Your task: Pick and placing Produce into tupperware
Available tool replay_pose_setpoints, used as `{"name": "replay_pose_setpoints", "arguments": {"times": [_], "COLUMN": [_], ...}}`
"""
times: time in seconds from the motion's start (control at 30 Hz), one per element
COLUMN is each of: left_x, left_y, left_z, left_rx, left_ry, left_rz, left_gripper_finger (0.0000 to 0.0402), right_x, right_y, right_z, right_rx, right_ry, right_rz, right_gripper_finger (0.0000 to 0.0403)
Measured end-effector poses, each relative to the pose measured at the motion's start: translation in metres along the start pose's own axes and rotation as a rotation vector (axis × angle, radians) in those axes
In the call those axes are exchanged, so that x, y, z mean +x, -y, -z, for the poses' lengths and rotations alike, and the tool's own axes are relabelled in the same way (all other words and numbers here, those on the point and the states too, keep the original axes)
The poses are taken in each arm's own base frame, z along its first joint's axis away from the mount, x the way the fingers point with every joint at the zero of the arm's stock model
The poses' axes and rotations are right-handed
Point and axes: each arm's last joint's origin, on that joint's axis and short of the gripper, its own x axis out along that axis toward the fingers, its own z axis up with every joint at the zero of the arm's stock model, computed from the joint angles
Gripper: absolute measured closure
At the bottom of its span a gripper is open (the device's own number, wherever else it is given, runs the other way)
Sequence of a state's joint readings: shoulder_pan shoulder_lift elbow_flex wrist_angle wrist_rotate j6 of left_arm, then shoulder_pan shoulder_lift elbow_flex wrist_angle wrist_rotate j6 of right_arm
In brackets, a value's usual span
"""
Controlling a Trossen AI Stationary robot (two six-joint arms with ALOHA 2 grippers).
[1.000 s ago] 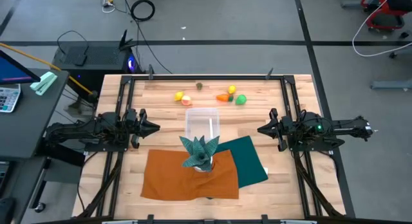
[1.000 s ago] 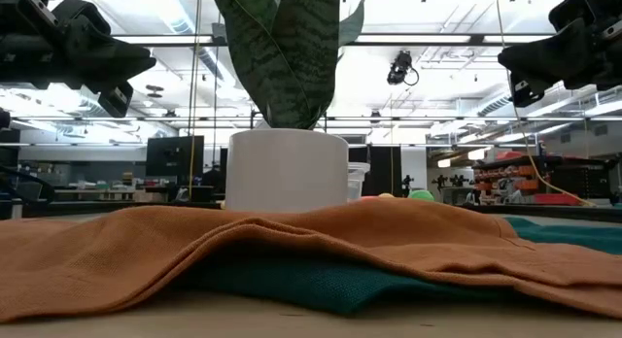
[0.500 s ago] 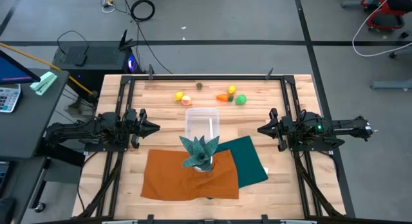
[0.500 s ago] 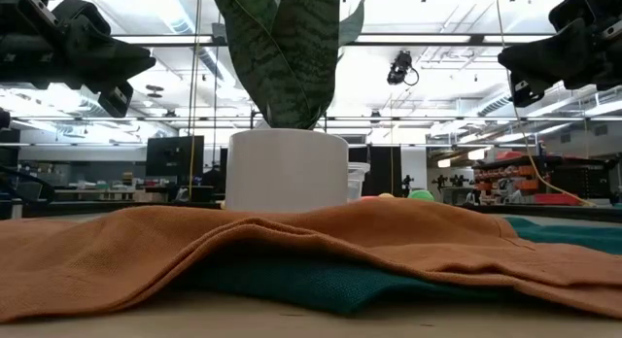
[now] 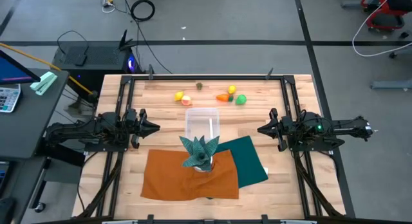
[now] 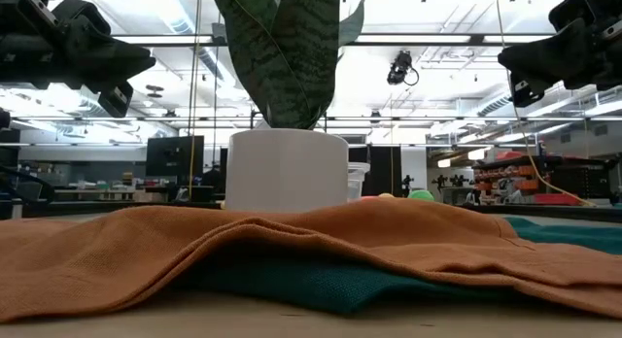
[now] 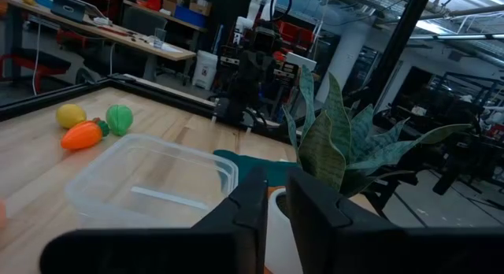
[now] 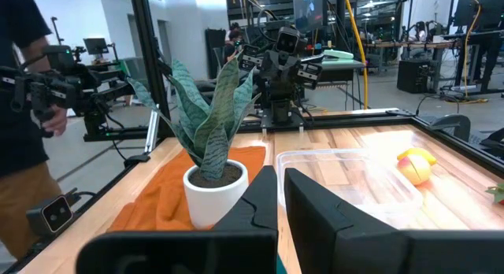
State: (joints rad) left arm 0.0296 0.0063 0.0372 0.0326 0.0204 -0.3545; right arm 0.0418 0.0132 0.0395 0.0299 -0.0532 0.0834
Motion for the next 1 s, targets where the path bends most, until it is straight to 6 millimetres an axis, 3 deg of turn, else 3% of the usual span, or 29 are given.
{"name": "replay_pose_setpoints", "arguments": {"times": [0.4,0.7,1.0], "left_x": [0.0,0.0,0.0], "left_y": [0.0,0.0001,0.0001], "left_z": [0.0001,-0.0002,-0.0001], "left_rx": [-0.002,-0.157,-0.159], "left_ry": [0.0,0.002,0.001], "left_rz": [0.0,0.001,0.001], "left_gripper_finger": [0.0344,0.0349,0.0347], "right_x": [0.0,0.0,0.0], "right_y": [0.0,0.0,0.0], "right_z": [0.0001,0.0,0.0001], "right_rx": [0.0,0.0,0.0], "right_ry": [0.0,0.0,0.0], "right_rz": [0.0,0.0,0.0], "right_gripper_finger": [0.0403,0.0403,0.0403]}}
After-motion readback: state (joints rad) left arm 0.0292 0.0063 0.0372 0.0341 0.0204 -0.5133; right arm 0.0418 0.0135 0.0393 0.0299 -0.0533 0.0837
